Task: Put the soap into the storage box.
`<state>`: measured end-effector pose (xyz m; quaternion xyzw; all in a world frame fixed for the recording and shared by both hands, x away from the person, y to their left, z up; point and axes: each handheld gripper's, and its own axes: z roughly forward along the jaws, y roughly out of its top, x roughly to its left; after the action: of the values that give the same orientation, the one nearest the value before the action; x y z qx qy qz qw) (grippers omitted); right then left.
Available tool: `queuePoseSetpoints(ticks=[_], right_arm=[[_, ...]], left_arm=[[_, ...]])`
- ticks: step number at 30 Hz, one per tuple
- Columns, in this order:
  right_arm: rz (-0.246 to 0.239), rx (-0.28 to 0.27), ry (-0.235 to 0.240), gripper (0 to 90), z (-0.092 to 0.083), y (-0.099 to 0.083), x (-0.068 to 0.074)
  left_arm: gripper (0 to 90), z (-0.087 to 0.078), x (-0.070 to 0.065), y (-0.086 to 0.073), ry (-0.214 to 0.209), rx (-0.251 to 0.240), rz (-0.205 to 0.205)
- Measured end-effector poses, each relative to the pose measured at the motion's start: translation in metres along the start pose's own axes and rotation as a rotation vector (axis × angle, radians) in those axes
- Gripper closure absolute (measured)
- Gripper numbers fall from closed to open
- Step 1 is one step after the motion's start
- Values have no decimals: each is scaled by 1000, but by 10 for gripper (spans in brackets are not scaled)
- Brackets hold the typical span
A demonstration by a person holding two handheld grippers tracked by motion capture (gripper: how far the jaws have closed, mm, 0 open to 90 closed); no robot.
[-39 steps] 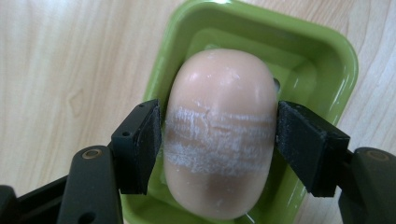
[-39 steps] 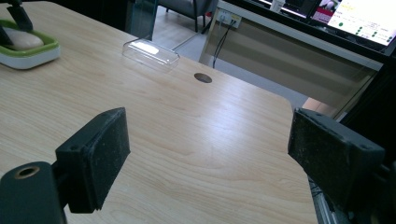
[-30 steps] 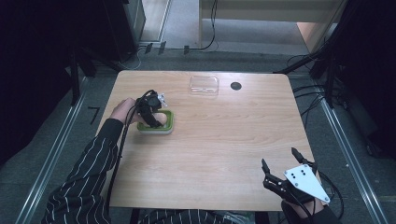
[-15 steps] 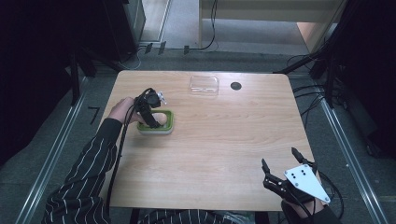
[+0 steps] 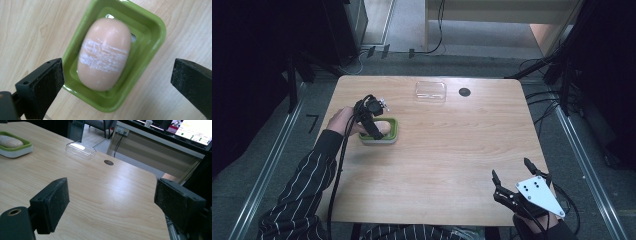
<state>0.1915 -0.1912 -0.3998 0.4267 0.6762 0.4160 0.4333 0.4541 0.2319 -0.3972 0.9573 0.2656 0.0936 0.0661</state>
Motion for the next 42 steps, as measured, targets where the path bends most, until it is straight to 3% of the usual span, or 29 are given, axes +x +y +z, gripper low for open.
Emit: queuePoseSetpoints(ticks=[9, 20, 23, 42], right_arm=[[-3, -5, 3, 134, 0, 0, 0], [-6, -8, 4, 134, 0, 0, 0], [-6, -8, 3, 135, 0, 0, 0], [-1, -7, 1, 135, -1, 0, 0]], left_arm=[[0, -5, -13, -8, -12, 28, -63], [0, -12, -35, -16, 0, 52, -57], [0, -13, -43, -20, 22, 74, -51], [0, -14, -79, -43, -26, 122, -25]])
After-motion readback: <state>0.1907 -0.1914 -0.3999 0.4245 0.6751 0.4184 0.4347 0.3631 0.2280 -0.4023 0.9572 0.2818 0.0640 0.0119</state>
